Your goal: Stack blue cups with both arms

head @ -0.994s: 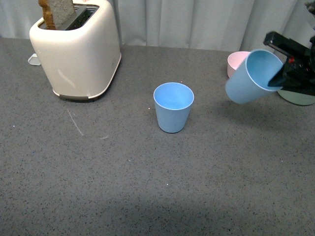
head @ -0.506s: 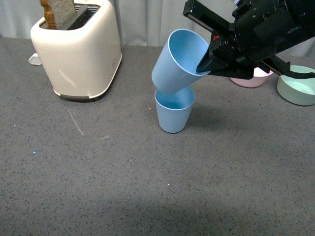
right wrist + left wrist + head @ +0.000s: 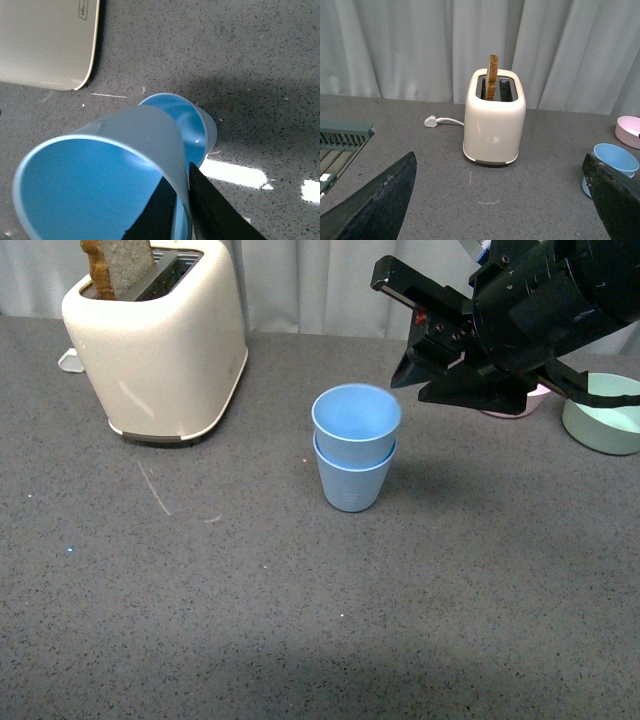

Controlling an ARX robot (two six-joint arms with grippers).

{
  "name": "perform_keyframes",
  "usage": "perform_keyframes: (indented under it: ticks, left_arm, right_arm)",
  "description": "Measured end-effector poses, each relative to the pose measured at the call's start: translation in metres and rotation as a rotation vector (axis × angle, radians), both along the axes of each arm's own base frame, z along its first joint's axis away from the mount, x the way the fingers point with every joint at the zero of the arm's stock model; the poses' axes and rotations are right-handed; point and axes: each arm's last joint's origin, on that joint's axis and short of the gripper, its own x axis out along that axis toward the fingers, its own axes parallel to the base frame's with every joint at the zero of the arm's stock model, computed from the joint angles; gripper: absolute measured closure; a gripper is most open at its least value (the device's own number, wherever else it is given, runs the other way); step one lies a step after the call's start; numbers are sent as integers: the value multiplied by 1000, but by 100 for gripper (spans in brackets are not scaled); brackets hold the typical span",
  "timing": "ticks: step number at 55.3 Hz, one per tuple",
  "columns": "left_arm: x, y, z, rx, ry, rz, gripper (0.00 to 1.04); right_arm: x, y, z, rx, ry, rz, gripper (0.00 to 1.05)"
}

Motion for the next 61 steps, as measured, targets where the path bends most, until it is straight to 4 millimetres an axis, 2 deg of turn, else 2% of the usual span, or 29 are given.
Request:
perform_keyframes:
  ticks: [15,20,23,26,30,32,36,43,61]
  left_arm:
    - [0,0,0,0,0,0,7]
    - [0,0,0,0,0,0,7]
    - [0,0,0,0,0,0,7]
    - [0,0,0,0,0,2,7]
    - [0,0,0,0,1,3,7]
    - [0,0,0,0,1,3,7]
    - [0,0,0,0,1,1,7]
    - [0,0,0,0,1,0,7]
    - [0,0,0,0,1,1,7]
  right_arm:
    - [5,-5,2,-49,-85,-40,19]
    - [0,-12,-12,-237,-422,-157,30]
    - [-15,-23,-20,-356,-604,-235,39]
    - [-29,-34,-22,-391,-716,-278,46]
    - [-59,-58,-2,-393,-922,-338,64]
    - [-69,-65,7,-389,-969,-351,71]
    - [-84,-75,13,-396,-995,-358,82]
    - [-113,-90,3,-422,-959,-335,104]
    - [-161,-111,3,-426,-957,-335,104]
